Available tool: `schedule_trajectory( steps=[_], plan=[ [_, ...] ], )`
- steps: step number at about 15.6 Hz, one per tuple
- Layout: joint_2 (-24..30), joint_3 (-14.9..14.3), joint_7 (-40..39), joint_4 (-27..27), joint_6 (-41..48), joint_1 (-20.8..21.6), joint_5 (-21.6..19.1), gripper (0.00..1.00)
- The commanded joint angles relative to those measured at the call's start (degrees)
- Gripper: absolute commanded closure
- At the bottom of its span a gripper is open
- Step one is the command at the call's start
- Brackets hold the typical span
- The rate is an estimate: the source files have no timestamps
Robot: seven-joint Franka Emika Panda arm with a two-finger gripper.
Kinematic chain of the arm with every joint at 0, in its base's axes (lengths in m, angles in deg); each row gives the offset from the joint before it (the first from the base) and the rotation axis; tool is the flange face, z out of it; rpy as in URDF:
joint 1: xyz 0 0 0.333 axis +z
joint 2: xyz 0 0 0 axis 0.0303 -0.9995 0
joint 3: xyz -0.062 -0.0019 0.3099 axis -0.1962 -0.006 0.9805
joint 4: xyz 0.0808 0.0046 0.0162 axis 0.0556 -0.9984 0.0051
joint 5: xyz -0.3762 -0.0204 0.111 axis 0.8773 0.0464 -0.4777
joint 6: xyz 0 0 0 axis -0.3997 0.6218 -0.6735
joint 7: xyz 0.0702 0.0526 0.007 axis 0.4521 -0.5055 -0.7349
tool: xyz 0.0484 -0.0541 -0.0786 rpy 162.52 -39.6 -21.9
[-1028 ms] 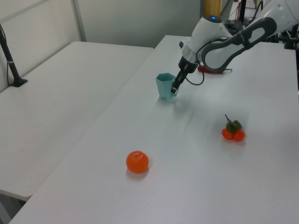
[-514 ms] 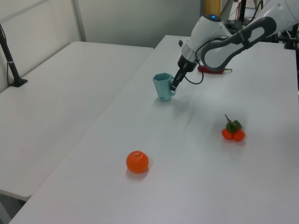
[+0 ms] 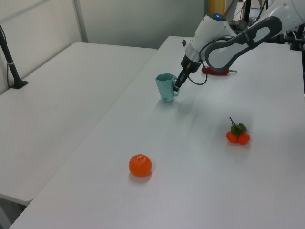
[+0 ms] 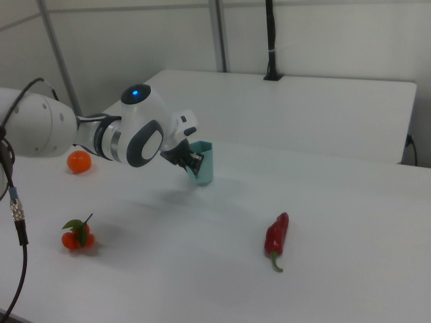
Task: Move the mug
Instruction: 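Lift the mug and carry it toward the tangerine cluster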
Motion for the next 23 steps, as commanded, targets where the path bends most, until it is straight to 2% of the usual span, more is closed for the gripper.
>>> schedule_trajectory(
  steps=[1,3,6,11,15,19,23],
  plan=[
    [5.32,-0.22,-0.61,-3.47,0.11,0.07,-0.53,1.00],
    [8.65,-0.22,-0.61,-6.28,0.20,0.07,-0.62,1.00],
    [16.64,-0.22,-0.61,-12.34,2.64,-0.28,-0.62,1.00],
    [28.60,-0.66,-1.49,-14.03,22.84,-2.30,-0.62,0.99],
    [35.10,-1.89,-1.66,-17.27,32.35,-2.92,-0.62,0.99],
    [42.58,-2.85,-9.03,-28.42,33.25,-3.09,-0.44,0.99],
    [44.00,-3.03,-11.94,-35.37,28.97,-3.36,0.17,0.99]
  ],
)
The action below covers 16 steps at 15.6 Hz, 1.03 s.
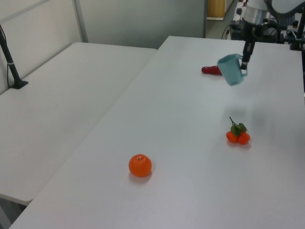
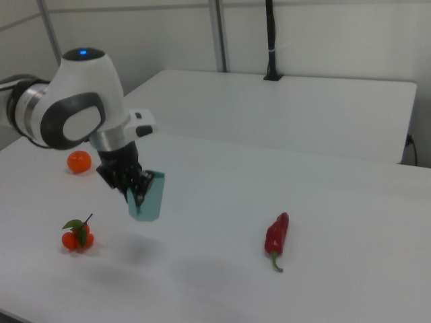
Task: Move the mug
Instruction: 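Lift the mug and carry it toward the tangerine cluster, then lower the mug onto the table beside the tangerines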
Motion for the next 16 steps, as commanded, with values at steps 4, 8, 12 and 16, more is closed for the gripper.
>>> schedule_trajectory(
  steps=[4,8,12,16],
  plan=[
    [3.27,-0.38,-3.71,-13.24,-13.85,0.08,1.23,0.98],
    [3.00,-0.38,-5.12,-18.42,-21.84,-0.01,1.32,0.98],
    [2.39,-0.38,-5.81,-20.90,-26.43,-0.45,1.32,0.97],
    [0.72,-0.47,-6.35,-21.60,-28.62,-0.45,1.32,0.95]
  ],
)
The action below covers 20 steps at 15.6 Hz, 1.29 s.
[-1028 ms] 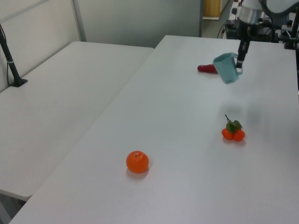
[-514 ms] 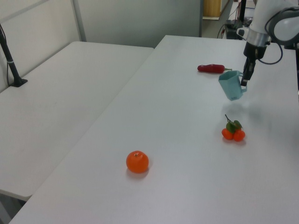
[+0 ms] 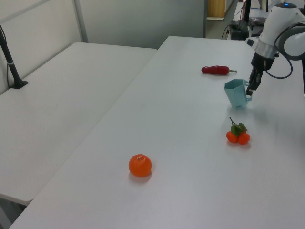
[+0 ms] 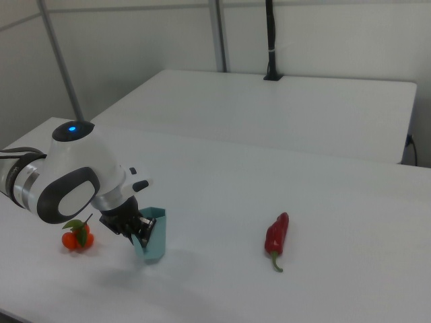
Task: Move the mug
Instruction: 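Lower the mug onto the table beside the tangerines, then open the gripper and raise it away from the mug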
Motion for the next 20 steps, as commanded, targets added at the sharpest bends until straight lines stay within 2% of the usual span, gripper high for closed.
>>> schedule_trajectory(
  steps=[1,4,6,7,8,9,14,15,16,18,20],
  plan=[
    [-0.99,-0.42,-1.62,-2.29,-4.39,-0.29,0.73,0.95],
    [-1.26,-0.42,-1.62,-3.26,-6.07,-0.29,0.73,0.94],
    [-1.26,-0.42,-2.05,-3.35,-5.64,-0.38,0.73,0.85],
    [-1.26,-0.42,-1.97,-3.35,-5.46,-0.73,0.73,0.74],
    [-1.26,-0.51,-1.97,-3.26,-5.02,-1.08,0.73,0.58],
    [-1.17,-0.68,-1.97,-3.09,-3.97,-1.17,0.73,0.48],
    [-0.47,-0.77,-1.53,-2.91,-2.38,-1.26,0.64,0.23],
    [-0.38,-0.77,-1.35,-2.56,-1.95,-1.26,0.64,0.15],
    [-0.21,-0.77,-1.18,-2.30,-1.16,-1.35,0.64,0.01],
    [0.67,-0.77,-0.83,-0.72,2.17,-1.96,0.64,0.00],
    [1.55,-0.69,0.14,3.57,8.66,-1.88,0.64,0.00]
  ],
)
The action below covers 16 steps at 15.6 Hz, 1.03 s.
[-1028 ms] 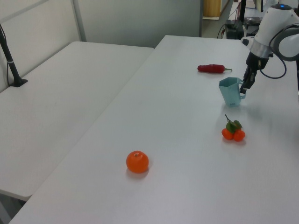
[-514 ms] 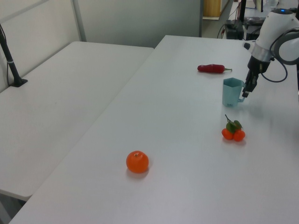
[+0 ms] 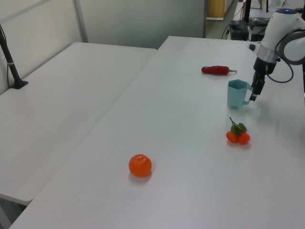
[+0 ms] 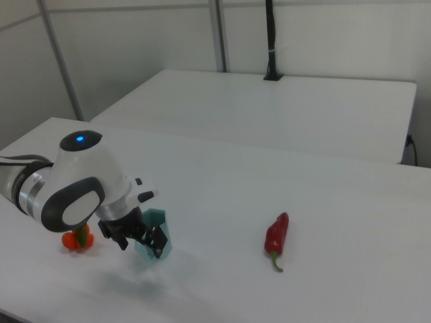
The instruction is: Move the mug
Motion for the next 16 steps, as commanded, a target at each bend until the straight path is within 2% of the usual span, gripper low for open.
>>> schedule_trajectory(
  steps=[1,5,7,11,14,16],
  plan=[
    [2.64,-0.34,2.27,8.26,13.55,-0.30,0.64,0.00],
    [2.11,-0.08,4.92,26.17,37.70,0.40,0.64,0.00],
    [1.93,-0.07,5.71,34.62,46.60,0.57,0.29,0.00],
    [0.09,0.01,11.93,46.33,57.24,1.19,-0.94,0.00],
    [-2.19,0.89,23.16,51.52,59.38,1.45,-1.21,0.00],
    [-4.29,1.94,27.23,54.42,59.38,1.37,-1.20,0.00]
  ],
)
